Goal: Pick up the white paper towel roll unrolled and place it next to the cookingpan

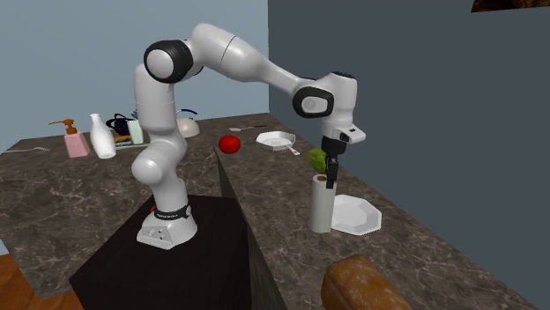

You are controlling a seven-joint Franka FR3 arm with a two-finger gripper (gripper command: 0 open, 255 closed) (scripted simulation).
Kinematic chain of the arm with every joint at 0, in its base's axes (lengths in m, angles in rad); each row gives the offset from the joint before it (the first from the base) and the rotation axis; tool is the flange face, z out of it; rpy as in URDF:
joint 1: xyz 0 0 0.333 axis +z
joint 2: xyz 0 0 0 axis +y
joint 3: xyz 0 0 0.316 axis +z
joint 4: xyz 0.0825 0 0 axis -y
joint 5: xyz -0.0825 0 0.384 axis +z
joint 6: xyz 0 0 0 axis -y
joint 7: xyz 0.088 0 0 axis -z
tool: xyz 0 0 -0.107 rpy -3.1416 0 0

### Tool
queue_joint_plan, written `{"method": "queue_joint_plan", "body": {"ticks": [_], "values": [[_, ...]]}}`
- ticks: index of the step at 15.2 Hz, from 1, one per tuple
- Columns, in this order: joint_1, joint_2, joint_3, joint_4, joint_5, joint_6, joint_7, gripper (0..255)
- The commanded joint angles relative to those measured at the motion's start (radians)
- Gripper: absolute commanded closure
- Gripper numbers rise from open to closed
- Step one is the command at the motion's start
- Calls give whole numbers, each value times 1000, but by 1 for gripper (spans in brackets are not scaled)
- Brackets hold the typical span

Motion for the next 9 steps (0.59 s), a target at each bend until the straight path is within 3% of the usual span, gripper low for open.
{"method": "queue_joint_plan", "body": {"ticks": [1,9], "values": [[-1,5,-1,-24,0,30,-2,0],[-1,7,-1,-29,0,37,-2,0]]}}
